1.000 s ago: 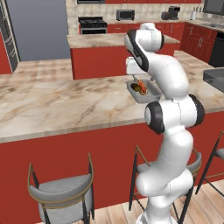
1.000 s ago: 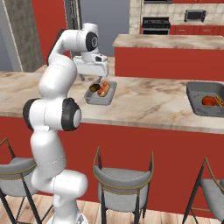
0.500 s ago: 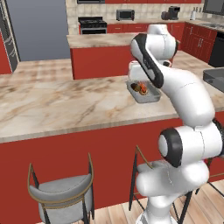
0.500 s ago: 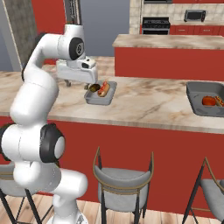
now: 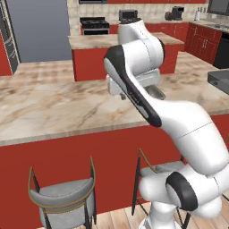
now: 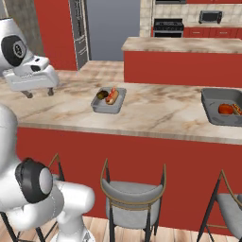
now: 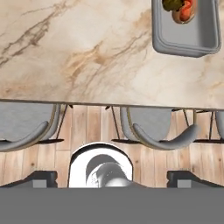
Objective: Place one cooked food and one vegetable from the large plate to each tupperware container.
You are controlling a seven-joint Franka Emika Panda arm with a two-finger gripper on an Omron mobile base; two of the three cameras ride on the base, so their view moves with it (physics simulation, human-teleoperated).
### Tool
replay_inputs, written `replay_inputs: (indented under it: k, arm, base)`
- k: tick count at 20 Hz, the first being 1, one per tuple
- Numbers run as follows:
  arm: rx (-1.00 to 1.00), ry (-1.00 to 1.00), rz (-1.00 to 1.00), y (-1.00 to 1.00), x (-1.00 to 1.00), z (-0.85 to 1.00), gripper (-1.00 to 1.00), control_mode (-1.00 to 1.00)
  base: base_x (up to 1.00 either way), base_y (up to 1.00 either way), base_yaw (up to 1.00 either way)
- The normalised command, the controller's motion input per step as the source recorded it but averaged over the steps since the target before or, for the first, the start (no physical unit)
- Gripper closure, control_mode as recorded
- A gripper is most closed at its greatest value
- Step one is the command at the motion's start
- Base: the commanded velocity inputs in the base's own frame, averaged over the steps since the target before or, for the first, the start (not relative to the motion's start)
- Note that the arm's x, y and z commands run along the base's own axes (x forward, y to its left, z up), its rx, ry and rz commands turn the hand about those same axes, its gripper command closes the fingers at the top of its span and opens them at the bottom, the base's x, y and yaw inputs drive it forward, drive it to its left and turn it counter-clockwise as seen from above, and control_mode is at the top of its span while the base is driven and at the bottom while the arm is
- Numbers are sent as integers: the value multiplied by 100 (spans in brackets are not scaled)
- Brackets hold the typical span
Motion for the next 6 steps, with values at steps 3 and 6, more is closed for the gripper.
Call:
replay_inputs:
  k: [3, 6]
  arm:
    - [-20, 1, 1, 100, -80, 2, -100, -100]
    - [-10, 2, -6, 44, -73, -8, -100, -100]
  base:
    - [0, 0, 0]
    - [0, 0, 0]
